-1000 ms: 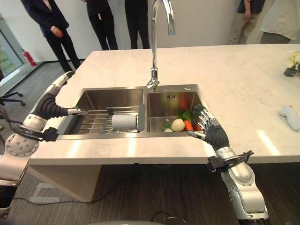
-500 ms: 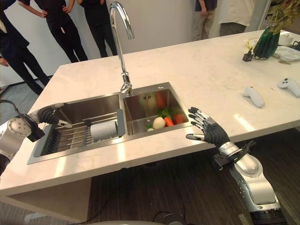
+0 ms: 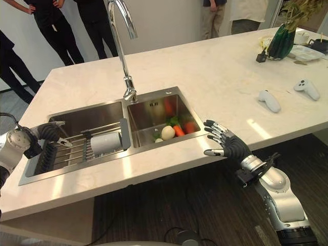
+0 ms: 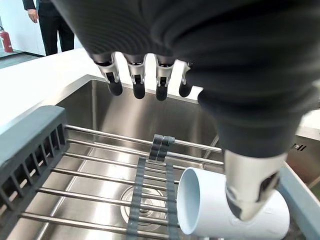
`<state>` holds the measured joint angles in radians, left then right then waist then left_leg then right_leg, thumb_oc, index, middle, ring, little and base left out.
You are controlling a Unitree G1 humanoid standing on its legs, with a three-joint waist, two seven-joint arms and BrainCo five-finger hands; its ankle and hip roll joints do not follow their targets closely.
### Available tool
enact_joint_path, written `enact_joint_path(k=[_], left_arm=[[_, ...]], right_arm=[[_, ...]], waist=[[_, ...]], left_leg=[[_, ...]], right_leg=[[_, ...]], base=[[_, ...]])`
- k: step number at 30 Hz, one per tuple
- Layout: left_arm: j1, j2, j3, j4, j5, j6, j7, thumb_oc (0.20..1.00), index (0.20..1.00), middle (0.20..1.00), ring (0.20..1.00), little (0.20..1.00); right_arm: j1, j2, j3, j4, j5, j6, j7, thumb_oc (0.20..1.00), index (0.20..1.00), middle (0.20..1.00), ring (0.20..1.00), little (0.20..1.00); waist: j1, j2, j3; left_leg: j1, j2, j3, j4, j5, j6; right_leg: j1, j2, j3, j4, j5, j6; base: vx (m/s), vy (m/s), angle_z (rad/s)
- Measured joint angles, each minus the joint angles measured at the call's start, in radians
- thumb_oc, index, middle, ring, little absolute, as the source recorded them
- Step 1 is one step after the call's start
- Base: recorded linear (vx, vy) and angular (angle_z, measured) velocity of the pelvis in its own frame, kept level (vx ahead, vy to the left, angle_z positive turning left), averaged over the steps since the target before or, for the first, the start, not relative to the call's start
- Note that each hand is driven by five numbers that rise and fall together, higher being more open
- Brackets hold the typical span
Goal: Place the dishes in the dishwasher.
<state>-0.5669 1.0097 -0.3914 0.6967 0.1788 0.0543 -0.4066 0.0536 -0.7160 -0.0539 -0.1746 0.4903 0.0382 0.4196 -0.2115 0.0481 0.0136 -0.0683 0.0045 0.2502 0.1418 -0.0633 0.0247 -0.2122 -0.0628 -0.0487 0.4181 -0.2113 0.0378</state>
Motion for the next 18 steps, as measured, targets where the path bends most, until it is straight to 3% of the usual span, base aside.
enact_joint_path(k=[18], left_arm=[[-0.001, -0.072, 0.000, 0.076, 0.050, -0.015, 0.048, 1.000, 1.000, 1.000, 1.000, 1.000]], right_arm=[[0.000, -0.041, -0.035, -0.002, -0.012, 0.001, 0.033, 1.000, 1.000, 1.000, 1.000, 1.000]], waist=[[-0.057, 0.002, 0.019]], left_leg=[[0.023, 0.015, 0.046, -0.005, -0.008, -0.007]], right_leg=[[-0.004, 0.022, 0.038, 0.000, 0.004, -0.002]], base=[[0.04, 0.017, -0.09]])
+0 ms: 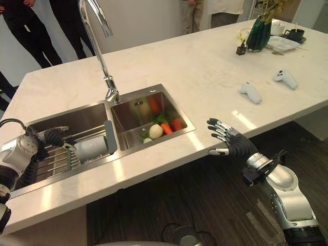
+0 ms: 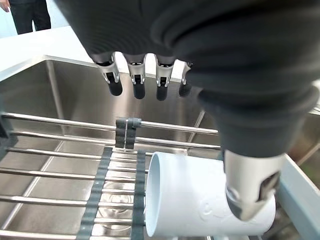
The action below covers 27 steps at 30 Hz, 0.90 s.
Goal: Place the dishes in the dishwasher.
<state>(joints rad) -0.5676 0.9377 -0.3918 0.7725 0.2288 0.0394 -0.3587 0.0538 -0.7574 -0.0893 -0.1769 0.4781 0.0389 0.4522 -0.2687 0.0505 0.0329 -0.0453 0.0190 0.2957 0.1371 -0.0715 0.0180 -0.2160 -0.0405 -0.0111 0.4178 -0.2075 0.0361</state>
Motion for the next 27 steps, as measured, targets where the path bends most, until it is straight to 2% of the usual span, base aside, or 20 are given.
enact_joint_path(k=[9, 14, 18, 27], left_arm=[[-0.002, -0.030, -0.002, 0.058, 0.037, -0.001, 0.008, 1.000, 1.000, 1.000, 1.000, 1.000], [-0.002, -0.047, -0.002, 0.096, 0.037, -0.002, 0.021, 1.000, 1.000, 1.000, 1.000, 1.000], [-0.002, -0.082, -0.003, 0.100, 0.037, -0.002, 0.030, 1.000, 1.000, 1.000, 1.000, 1.000], [-0.001, -0.093, -0.003, 0.112, 0.038, -0.002, 0.042, 1.000, 1.000, 1.000, 1.000, 1.000]], right_arm=[[0.000, -0.001, -0.001, -0.029, -0.007, 0.016, 0.019, 1.000, 1.000, 1.000, 1.000, 1.000], [0.000, -0.006, -0.002, -0.029, -0.007, 0.016, 0.021, 1.000, 1.000, 1.000, 1.000, 1.000], [0.001, -0.047, -0.003, -0.030, -0.007, 0.016, 0.022, 1.000, 1.000, 1.000, 1.000, 1.000], [0.001, -0.047, -0.010, -0.031, -0.007, 0.016, 0.023, 1.000, 1.000, 1.000, 1.000, 1.000]], waist=[[-0.022, 0.000, 0.007], [-0.024, 0.003, 0.009], [-0.024, 0.011, 0.017], [-0.026, 0.011, 0.021]], left_leg=[[0.013, 0.006, 0.024, 0.000, -0.010, -0.001], [0.014, 0.012, 0.042, 0.001, -0.010, -0.002], [0.013, 0.012, 0.044, 0.002, -0.010, -0.002], [0.011, 0.012, 0.047, 0.000, -0.011, -0.003]], right_leg=[[0.001, 0.012, 0.016, 0.001, 0.005, 0.002], [-0.003, 0.016, 0.027, 0.000, 0.015, -0.001], [-0.005, 0.015, 0.031, -0.001, 0.014, 0.001], [-0.013, 0.016, 0.031, 0.000, 0.015, 0.000]], base=[[0.03, 0.007, -0.08], [0.00, 0.030, -0.11], [0.01, 0.013, -0.01], [0.00, 0.004, -0.01]])
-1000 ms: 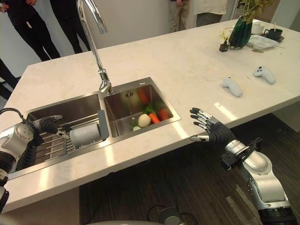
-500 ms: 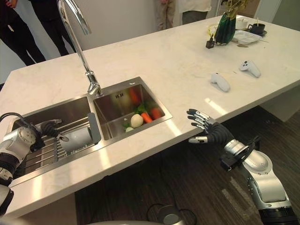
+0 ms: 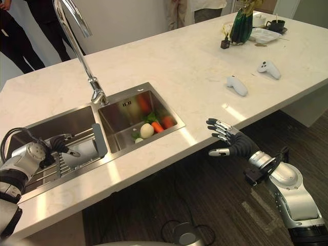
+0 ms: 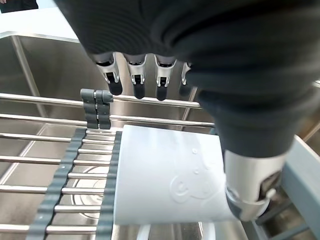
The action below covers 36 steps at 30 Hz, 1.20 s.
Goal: Place the dishes in the dishwasher.
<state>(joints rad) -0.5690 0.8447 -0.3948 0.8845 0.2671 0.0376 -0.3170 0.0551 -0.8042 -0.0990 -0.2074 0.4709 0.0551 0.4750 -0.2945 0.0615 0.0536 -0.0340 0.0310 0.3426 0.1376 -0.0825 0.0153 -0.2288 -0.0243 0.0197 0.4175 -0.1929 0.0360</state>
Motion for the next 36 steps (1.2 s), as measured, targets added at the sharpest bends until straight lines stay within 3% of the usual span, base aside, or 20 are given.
enact_joint_path(k=[36], left_arm=[[0.009, -0.058, 0.000, 0.116, 0.038, -0.002, 0.084, 1.000, 1.000, 1.000, 1.000, 1.000]], right_arm=[[-0.001, -0.002, -0.001, -0.082, -0.001, 0.000, -0.001, 1.000, 1.000, 1.000, 1.000, 1.000]], waist=[[-0.010, -0.015, 0.026]], left_leg=[[0.005, 0.009, 0.026, 0.000, -0.001, 0.001]], right_leg=[[-0.003, 0.016, 0.025, -0.016, 0.015, 0.003]], base=[[0.00, 0.000, -0.02]])
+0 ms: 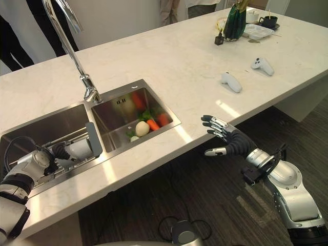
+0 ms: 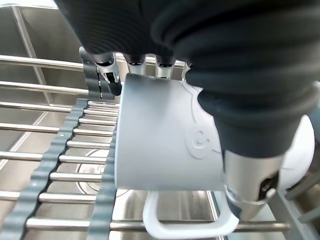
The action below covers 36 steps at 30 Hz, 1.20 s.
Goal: Place the dishes in the dishwasher.
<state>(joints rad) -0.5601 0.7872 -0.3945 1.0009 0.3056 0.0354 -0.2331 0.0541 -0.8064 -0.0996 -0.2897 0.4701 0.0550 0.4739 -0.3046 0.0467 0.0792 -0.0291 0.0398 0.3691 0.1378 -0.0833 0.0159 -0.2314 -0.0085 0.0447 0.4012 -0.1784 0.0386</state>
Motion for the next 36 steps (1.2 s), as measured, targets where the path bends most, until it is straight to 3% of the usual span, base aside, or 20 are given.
enact_joint_path(k=[2, 4, 5, 12, 16, 26, 32, 36], left_arm=[[0.001, -0.006, 0.000, 0.006, 0.001, 0.009, 0.004, 1.000, 1.000, 1.000, 1.000, 1.000], [0.000, -0.025, 0.000, 0.034, 0.028, 0.013, 0.027, 0.906, 0.906, 0.906, 0.906, 0.906], [-0.002, -0.036, 0.000, 0.048, 0.029, 0.017, 0.041, 0.200, 0.200, 0.200, 0.200, 0.200], [-0.020, -0.135, 0.002, 0.168, 0.066, 0.063, 0.114, 0.200, 0.200, 0.200, 0.200, 0.200], [-0.021, -0.141, 0.001, 0.164, 0.088, 0.098, 0.132, 0.200, 0.200, 0.200, 0.200, 0.200], [0.017, -0.143, -0.001, 0.125, 0.116, 0.078, 0.251, 0.200, 0.200, 0.200, 0.200, 0.200], [0.130, -0.094, 0.022, -0.004, 0.109, 0.050, 0.355, 0.200, 0.200, 0.200, 0.200, 0.200], [0.168, -0.012, 0.066, -0.064, 0.108, 0.052, 0.399, 0.200, 0.200, 0.200, 0.200, 0.200]], right_arm=[[0.000, 0.000, 0.000, 0.000, 0.000, 0.000, 0.000, 1.000, 1.000, 1.000, 1.000, 1.000], [-0.008, -0.002, 0.002, -0.001, 0.000, 0.001, 0.000, 1.000, 1.000, 1.000, 1.000, 1.000], [-0.015, -0.009, 0.003, -0.001, 0.001, 0.001, 0.000, 1.000, 1.000, 1.000, 1.000, 1.000], [-0.038, -0.030, 0.026, -0.044, 0.001, 0.005, -0.013, 1.000, 1.000, 1.000, 1.000, 1.000], [-0.038, -0.030, 0.033, -0.043, 0.001, 0.005, -0.016, 1.000, 1.000, 1.000, 1.000, 1.000], [0.008, -0.025, 0.049, -0.031, -0.005, -0.001, -0.026, 1.000, 1.000, 1.000, 1.000, 1.000], [0.039, -0.019, 0.034, -0.011, -0.020, -0.010, -0.046, 1.000, 1.000, 1.000, 1.000, 1.000], [0.039, -0.018, 0.007, -0.009, -0.020, -0.022, -0.069, 1.000, 1.000, 1.000, 1.000, 1.000]], waist=[[-0.002, 0.000, 0.000], [-0.002, 0.000, 0.000], [-0.004, 0.002, -0.001], [-0.009, 0.032, -0.016], [-0.010, 0.030, -0.017], [-0.002, 0.003, -0.049], [0.027, -0.002, -0.049], [0.067, -0.010, -0.044]], left_leg=[[0.000, 0.000, 0.000, 0.000, 0.000, 0.000], [0.000, 0.000, 0.000, 0.000, 0.000, 0.000], [0.000, 0.000, 0.001, 0.000, 0.000, 0.000], [0.017, 0.005, 0.003, 0.001, -0.010, -0.008], [0.017, 0.009, 0.012, 0.004, -0.008, -0.006], [0.012, 0.009, 0.013, 0.006, -0.008, -0.006], [-0.009, 0.008, -0.021, 0.023, -0.007, -0.005], [-0.020, 0.007, -0.037, 0.024, -0.007, -0.005]], right_leg=[[0.000, 0.002, 0.000, 0.000, 0.000, 0.000], [0.000, 0.002, 0.002, 0.000, 0.003, 0.001], [0.000, 0.002, 0.003, 0.000, 0.003, 0.001], [0.017, 0.005, 0.006, -0.007, 0.002, 0.002], [0.015, 0.016, 0.023, -0.007, 0.005, 0.001], [0.017, 0.006, 0.014, -0.006, 0.006, 0.000], [0.019, -0.004, -0.021, -0.005, 0.008, -0.002], [0.017, -0.011, -0.039, -0.005, 0.007, -0.001]], base=[[0.00, 0.000, 0.00], [-0.02, 0.001, -0.01], [0.00, 0.000, 0.00], [0.00, -0.016, -0.03], [-0.05, -0.018, -0.07], [-0.03, -0.011, 0.01], [-0.07, -0.013, 0.16], [-0.05, -0.005, 0.14]])
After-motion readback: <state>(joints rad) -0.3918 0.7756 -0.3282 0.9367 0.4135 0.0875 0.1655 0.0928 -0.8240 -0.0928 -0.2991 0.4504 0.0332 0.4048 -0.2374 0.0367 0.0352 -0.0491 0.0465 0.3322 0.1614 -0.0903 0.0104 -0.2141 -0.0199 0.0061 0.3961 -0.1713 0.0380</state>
